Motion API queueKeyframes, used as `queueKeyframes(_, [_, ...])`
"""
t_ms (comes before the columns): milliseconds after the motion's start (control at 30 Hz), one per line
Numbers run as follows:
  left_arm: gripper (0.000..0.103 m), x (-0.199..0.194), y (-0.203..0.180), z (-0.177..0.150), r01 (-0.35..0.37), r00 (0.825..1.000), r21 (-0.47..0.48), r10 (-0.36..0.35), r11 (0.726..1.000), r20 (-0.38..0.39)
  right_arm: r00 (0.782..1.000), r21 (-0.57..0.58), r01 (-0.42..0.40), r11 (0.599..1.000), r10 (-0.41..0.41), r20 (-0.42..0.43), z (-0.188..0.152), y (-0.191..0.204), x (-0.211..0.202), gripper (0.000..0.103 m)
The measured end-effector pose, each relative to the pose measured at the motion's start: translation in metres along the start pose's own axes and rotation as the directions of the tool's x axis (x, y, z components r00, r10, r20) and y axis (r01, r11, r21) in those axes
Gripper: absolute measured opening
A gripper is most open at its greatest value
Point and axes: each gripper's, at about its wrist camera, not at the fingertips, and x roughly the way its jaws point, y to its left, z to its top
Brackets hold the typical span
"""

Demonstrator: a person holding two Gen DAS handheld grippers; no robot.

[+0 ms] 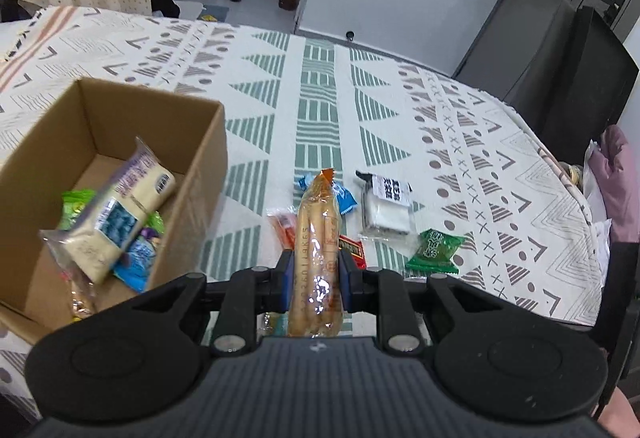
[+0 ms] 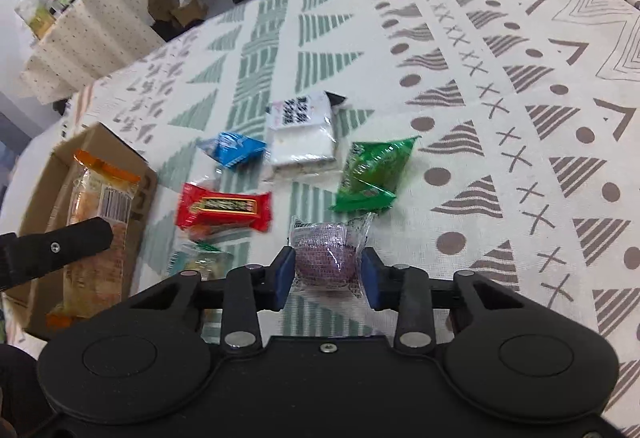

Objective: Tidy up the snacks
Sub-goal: 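Grasp the bread-stick pack with the left gripper while the right approaches the purple packet, then carry the bread-stick pack and purple packet over the box and open both grippers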

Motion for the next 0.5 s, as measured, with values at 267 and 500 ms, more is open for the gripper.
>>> queueKeyframes(267, [0.022,-0.034,0.002,0.002,-0.021,0.998,0.015,0.02,1.0,0.06,0.994,-0.01,-0.065,0.998,0.066,0.089,0.003,0.011,-0.033,0.034])
queueKeyframes(500, [0.022,-0.064,0.014,0.003,-0.063,0.992,0.0,0.063,0.998,0.11,0.977,-0.039,-0.14,0.989,0.144,0.156,0.002,0.028,-0.055,0.034])
